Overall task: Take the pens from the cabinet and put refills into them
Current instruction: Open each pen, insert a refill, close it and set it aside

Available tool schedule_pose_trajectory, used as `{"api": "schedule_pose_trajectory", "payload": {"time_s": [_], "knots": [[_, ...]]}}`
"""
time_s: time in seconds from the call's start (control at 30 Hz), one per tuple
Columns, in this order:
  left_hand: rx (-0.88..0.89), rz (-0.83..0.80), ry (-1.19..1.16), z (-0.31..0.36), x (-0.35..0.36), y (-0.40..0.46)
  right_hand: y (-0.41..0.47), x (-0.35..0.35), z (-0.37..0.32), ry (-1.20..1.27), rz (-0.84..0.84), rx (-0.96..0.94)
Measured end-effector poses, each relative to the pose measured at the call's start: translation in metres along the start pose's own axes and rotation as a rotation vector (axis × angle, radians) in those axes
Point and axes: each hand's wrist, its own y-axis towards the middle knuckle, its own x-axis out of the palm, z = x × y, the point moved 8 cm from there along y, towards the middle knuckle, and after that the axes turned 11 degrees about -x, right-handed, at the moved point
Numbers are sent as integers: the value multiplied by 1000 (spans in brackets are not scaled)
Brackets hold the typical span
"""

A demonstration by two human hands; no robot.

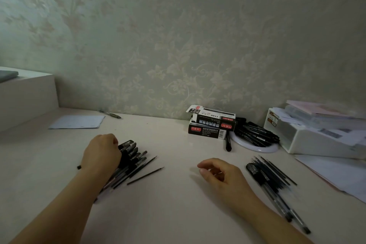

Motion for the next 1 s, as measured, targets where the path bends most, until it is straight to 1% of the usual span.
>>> {"api": "schedule_pose_trajectory", "payload": {"time_s": [0.2, 0.3, 0.37, 0.5, 0.57, 0.67, 0.73, 0.8, 0.9, 1.0], "knots": [[26, 5, 2, 1, 3, -2, -1, 0, -2, 4, 6, -5], [37, 24, 8, 2, 2, -4, 1, -3, -5, -47, 25, -34], [52, 41, 9, 4, 1, -5, 3, -10, -7, -157, 59, -63], [66, 36, 19, 8, 1, -7, 2, -39, -5, -526, 118, -53], [61, 36, 33, 10, 1, -8, -1, -59, 1, -708, 147, 28], [57, 36, 60, 11, -1, -10, -8, -79, 11, -923, 128, 190], [71, 37, 55, 14, -2, -12, -11, -82, 14, -989, 95, 249], [102, 50, 33, 20, -4, -17, -13, -80, 18, -1005, 65, 273], [159, 79, -9, 33, -7, -27, -11, -77, 21, -1015, 48, 258], [263, 90, -54, 52, -7, -43, -9, -70, 20, -1039, 6, 218]]}}
